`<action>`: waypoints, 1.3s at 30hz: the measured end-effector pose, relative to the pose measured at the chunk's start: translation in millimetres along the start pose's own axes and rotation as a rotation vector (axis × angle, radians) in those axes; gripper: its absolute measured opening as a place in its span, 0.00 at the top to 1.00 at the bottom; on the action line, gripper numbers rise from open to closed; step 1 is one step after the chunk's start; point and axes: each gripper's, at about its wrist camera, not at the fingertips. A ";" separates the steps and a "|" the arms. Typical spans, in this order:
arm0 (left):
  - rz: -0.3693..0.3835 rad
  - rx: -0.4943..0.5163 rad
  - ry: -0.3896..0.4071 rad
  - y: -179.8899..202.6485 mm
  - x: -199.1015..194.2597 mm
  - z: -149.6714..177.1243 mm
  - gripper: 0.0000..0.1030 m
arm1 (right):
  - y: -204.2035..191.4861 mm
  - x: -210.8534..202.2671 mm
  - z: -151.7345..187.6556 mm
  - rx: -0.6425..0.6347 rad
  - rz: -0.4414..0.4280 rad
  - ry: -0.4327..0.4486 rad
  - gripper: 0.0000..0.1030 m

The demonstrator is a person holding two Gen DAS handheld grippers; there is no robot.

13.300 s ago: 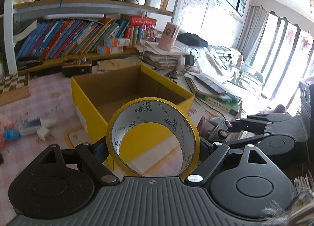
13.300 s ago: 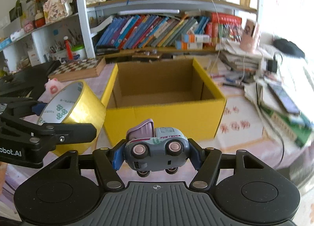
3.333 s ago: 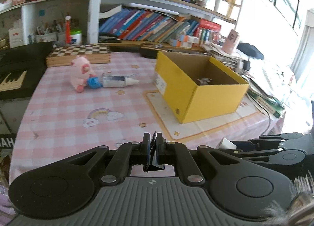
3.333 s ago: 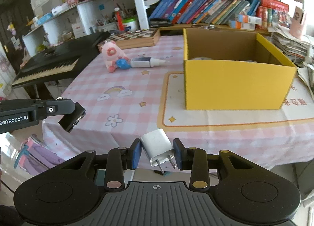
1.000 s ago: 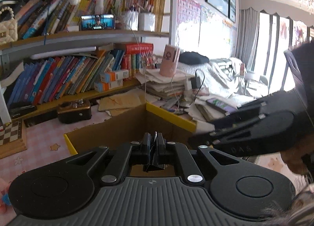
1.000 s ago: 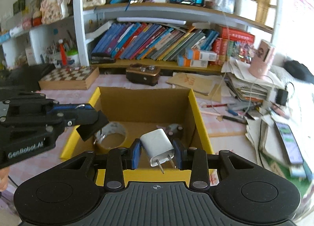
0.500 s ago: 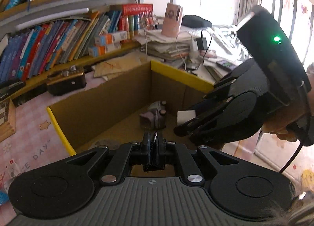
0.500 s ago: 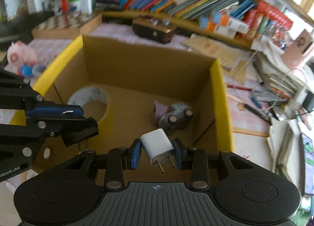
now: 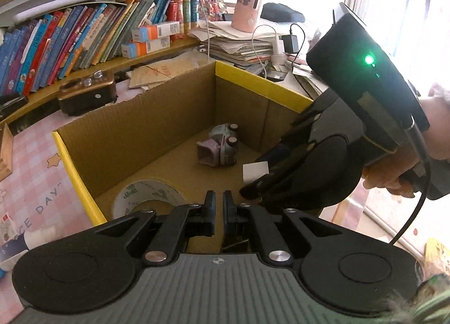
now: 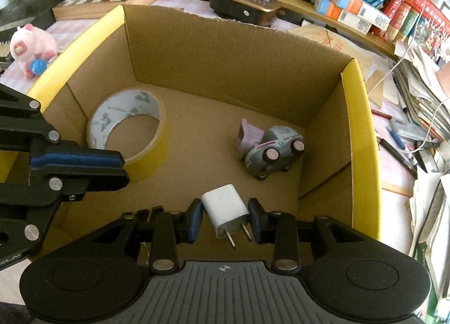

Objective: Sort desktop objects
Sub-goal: 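Open the right gripper to drop the white plug while the left gripper releases the clip, then withdraw both grippers from the box toward the pink plush pig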

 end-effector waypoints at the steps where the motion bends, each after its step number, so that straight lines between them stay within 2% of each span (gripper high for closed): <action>1: 0.003 -0.004 0.003 -0.3 -0.9 -0.3 0.92 | -0.5 -3.0 0.6 0.007 0.005 0.014 0.65; 3: 0.015 -0.014 0.018 0.0 -6.8 0.4 0.83 | -0.9 -9.7 1.9 0.023 0.003 0.044 0.60; 4: 0.011 -0.015 0.029 -0.1 -9.2 0.2 0.70 | -1.7 -14.1 3.2 0.031 0.006 0.063 0.56; 5: -0.003 -0.014 0.049 0.8 -13.6 0.6 0.66 | -1.8 -18.2 3.5 0.038 0.009 0.079 0.54; 9: -0.040 -0.020 0.114 2.9 -34.5 1.1 0.59 | -4.1 -36.6 6.9 0.061 0.027 0.150 0.51; 14: -0.085 -0.068 0.204 0.3 -68.4 0.5 0.34 | -13.2 -66.7 18.3 0.097 0.060 0.264 0.44; 15: -0.094 -0.084 0.224 -0.8 -77.3 1.2 0.32 | -15.6 -71.8 20.7 0.099 0.066 0.283 0.43; 21: -0.116 -0.154 0.286 -7.4 -116.8 7.4 0.28 | -36.4 -105.5 44.0 0.115 0.114 0.411 0.39; 28: -0.157 -0.208 0.302 -13.4 -148.5 27.4 0.19 | -62.4 -131.7 74.8 0.127 0.175 0.514 0.38; 31: -0.179 -0.213 0.301 -13.9 -159.9 40.0 0.16 | -74.3 -138.7 88.9 0.137 0.190 0.541 0.32; 39: -0.215 -0.251 0.257 -18.0 -180.1 78.1 0.11 | -108.0 -137.7 122.1 0.174 0.189 0.557 0.32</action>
Point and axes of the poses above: each gripper's, at about its wrist camera, not at the fingertips, and x roughly the way its jaws point, y to its right, z to its underside, and after that the axes turned 15 degrees about -z, right-handed
